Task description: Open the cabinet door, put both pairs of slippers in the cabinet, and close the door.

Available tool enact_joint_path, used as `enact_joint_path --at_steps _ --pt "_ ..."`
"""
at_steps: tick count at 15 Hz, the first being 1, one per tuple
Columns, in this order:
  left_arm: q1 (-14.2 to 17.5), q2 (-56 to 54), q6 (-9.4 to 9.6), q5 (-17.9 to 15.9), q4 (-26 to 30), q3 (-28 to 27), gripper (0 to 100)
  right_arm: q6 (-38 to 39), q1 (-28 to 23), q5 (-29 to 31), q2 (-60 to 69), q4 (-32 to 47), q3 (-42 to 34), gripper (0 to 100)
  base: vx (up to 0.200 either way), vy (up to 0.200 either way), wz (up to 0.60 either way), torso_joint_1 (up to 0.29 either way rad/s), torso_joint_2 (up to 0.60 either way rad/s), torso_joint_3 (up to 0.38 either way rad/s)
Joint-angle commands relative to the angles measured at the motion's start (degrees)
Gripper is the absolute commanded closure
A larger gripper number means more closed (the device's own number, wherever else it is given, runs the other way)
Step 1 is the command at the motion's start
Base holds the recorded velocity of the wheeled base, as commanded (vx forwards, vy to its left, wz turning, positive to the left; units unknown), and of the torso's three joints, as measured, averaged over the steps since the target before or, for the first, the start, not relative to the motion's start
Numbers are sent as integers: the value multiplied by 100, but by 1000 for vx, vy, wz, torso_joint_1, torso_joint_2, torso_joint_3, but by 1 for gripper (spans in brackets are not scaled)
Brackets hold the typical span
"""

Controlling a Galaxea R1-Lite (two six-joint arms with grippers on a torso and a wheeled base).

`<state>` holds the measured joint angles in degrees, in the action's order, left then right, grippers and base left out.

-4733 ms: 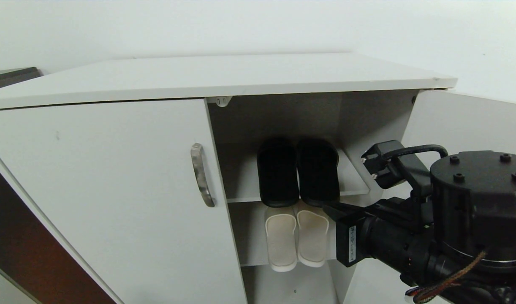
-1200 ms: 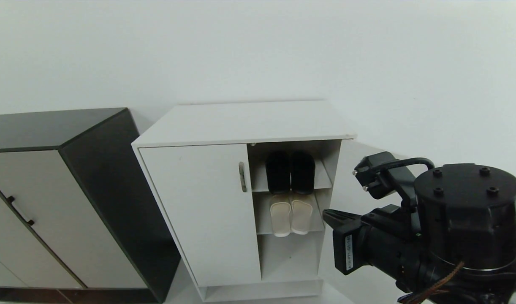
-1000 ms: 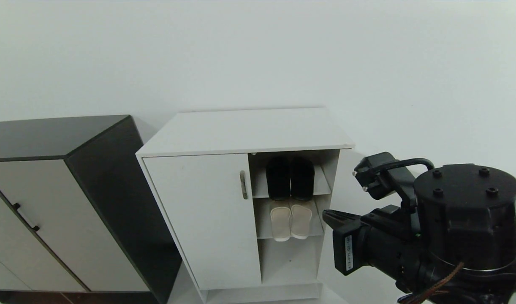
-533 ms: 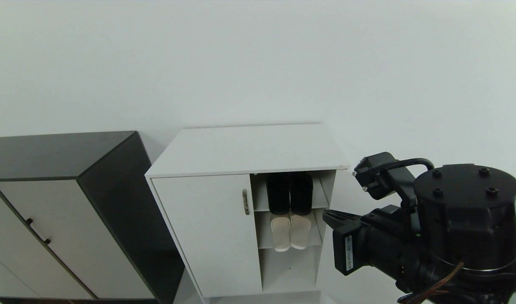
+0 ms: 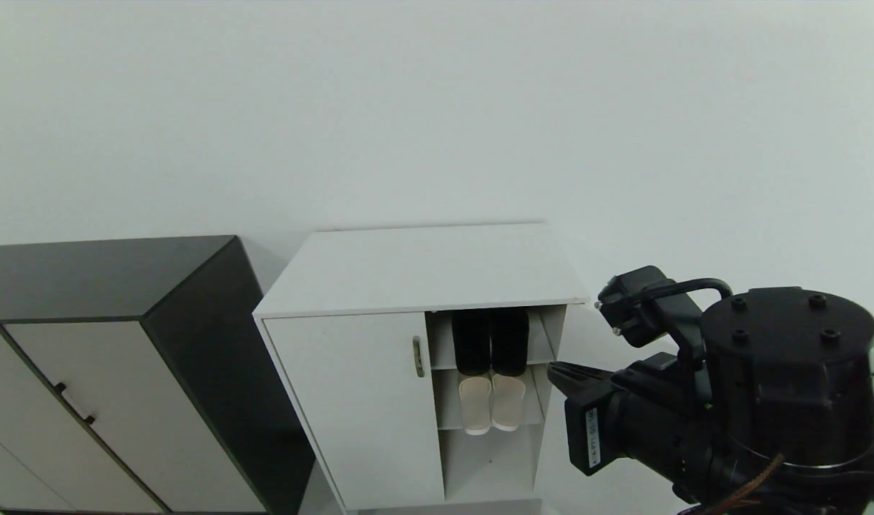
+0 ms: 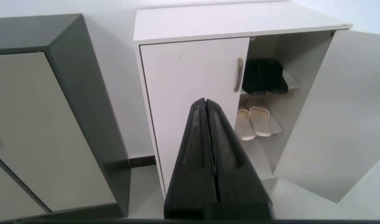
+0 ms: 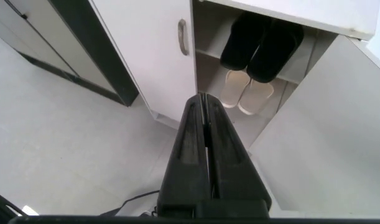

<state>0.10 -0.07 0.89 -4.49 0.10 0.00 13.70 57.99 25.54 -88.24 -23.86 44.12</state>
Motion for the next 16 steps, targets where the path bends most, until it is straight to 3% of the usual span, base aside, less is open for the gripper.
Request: enact_joint_path --at_steps 1,6,10,16 --pt "-1 7 -1 0 -1 0 100 1 2 4 -9 -5 -8 100 0 0 -600 12 -7 2" --pt "-1 7 -1 0 -1 0 100 -8 -16 4 -18 -5 0 100 0 0 -600 3 -5 -1" --pt "-1 7 -1 0 -1 0 100 -210 -939 -14 -185 -119 71 100 0 0 -150 2 2 1" --pt "-1 7 -1 0 -1 0 100 -359 -2301 -462 -1178 -655 616 100 -200 0 0 2 -1 -3"
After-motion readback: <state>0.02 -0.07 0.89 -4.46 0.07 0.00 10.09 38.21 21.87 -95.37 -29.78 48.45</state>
